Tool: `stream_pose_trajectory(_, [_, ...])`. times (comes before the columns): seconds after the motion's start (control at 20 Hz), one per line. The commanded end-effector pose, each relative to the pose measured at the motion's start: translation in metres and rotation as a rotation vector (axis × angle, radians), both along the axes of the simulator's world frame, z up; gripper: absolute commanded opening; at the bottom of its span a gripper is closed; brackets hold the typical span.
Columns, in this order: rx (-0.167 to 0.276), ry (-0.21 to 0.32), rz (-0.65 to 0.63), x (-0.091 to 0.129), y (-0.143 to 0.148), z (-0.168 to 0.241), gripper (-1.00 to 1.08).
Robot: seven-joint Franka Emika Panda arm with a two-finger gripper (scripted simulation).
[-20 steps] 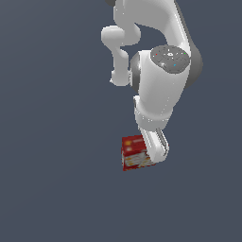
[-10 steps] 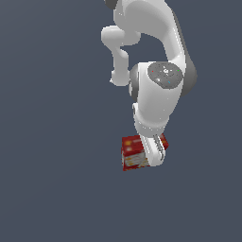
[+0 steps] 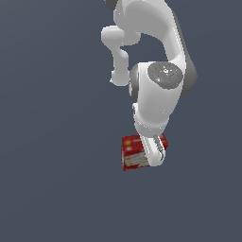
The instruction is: Pick up the object and move it to a goal position.
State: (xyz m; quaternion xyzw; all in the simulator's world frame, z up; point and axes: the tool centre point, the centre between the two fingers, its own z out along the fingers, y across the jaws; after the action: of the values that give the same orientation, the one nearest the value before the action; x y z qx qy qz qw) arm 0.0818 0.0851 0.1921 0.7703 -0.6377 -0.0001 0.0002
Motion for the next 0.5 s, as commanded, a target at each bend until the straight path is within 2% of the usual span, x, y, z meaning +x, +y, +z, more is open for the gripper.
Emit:
stream_pose_trajectory(0.0, [0.000,0.000,0.000,0.000,0.000,0.000,-1.00])
stream_pose_trajectory(0.2, [0.000,0.000,0.000,0.001,-0.007,0.004,-1.00])
stream_pose_trajectory(0.45, [0.000,0.000,0.000,0.008,-0.037,0.017,-1.00])
